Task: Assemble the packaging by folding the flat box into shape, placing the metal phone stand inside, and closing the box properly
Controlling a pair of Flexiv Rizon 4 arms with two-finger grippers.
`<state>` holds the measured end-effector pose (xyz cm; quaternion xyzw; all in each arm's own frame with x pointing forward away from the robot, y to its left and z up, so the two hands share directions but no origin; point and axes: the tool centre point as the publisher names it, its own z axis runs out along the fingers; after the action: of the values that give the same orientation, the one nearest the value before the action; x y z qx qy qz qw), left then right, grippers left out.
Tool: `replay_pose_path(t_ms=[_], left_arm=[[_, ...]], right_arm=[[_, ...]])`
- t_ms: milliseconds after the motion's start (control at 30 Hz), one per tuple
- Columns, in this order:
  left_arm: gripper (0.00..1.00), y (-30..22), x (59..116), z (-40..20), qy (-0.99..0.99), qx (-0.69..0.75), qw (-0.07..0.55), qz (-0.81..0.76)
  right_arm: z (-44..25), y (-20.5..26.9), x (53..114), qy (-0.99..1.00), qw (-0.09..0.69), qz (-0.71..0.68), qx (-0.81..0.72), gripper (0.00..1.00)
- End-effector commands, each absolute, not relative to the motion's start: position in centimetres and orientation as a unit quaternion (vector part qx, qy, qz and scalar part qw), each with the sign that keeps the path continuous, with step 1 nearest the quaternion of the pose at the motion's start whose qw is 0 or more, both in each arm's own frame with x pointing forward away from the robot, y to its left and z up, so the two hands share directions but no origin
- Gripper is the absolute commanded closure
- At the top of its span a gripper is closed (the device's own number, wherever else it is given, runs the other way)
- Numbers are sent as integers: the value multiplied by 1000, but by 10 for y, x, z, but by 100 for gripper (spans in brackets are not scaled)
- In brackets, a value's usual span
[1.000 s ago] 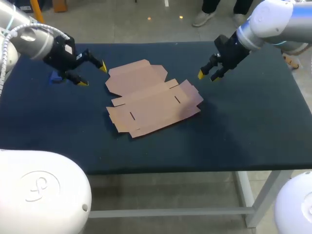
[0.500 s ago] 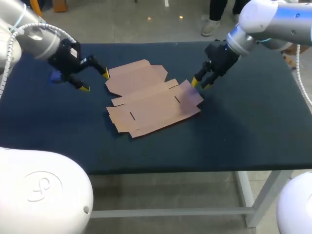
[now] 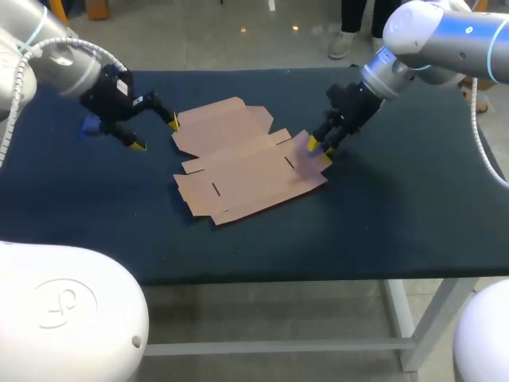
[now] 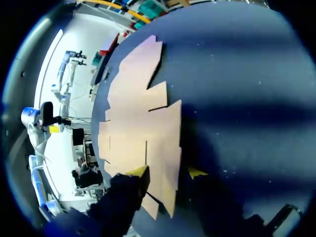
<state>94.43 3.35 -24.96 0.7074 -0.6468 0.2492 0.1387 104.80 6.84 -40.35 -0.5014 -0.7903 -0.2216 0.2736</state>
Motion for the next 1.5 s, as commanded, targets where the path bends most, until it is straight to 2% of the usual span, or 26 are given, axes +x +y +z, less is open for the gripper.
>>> replay_pose_path(t_ms=[33,100,167,200,233,667,1333,1400,1500], left_arm=[[0,34,944,-250,-646,708,139,247],[0,34,944,-251,-645,709,140,247],[0,35,944,-251,-645,710,140,247],[0,35,944,-252,-644,710,140,246],[0,35,944,-252,-644,710,140,247],[0,37,942,-254,-644,710,142,248],[0,35,937,-256,-654,700,147,247],[0,34,937,-256,-655,699,148,246],[0,33,937,-257,-657,697,149,246]], right_arm=[[-408,72,1055,-791,307,-203,-488,55],[-409,74,1054,-791,309,-201,-488,62],[-409,76,1052,-791,310,-202,-488,80],[-409,77,1052,-790,311,-203,-488,93],[-409,77,1052,-789,311,-204,-489,100],[-398,74,1030,-764,297,-249,-516,100],[-390,72,961,-710,256,-316,-575,100],[-391,72,958,-708,256,-314,-578,79],[-392,71,956,-708,258,-309,-580,64]])
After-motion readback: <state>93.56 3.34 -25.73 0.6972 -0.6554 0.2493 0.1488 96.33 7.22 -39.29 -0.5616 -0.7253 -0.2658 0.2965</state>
